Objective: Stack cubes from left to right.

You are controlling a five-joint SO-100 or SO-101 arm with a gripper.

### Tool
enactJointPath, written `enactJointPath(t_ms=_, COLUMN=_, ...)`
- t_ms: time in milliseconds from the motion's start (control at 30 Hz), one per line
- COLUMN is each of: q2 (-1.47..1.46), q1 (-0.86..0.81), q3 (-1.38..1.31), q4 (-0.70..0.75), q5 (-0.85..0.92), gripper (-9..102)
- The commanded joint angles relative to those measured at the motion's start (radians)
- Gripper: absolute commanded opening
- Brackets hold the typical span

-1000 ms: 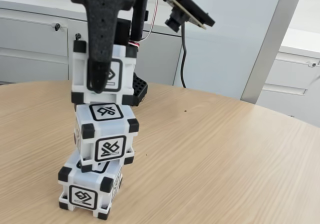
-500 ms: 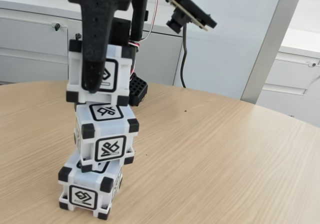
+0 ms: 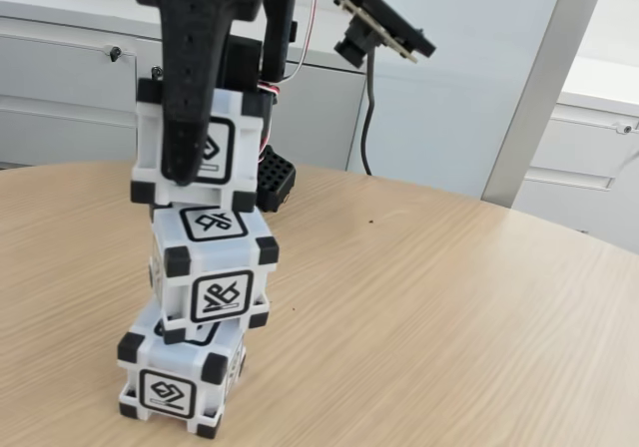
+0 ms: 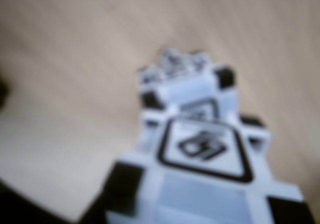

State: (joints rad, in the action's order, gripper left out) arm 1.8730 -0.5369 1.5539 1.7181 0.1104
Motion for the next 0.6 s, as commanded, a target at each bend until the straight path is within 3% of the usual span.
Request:
enactJointPath(t_ms=0, q2=0.011, q1=0.005, q3=-0.025, q4=-0.005, q5=-0.014, gripper=18)
enactJointPath(t_ms=567, q2=0.011, q1=0.011, q3=-0.026, q4=-0.034, q5=-0.040, gripper=18)
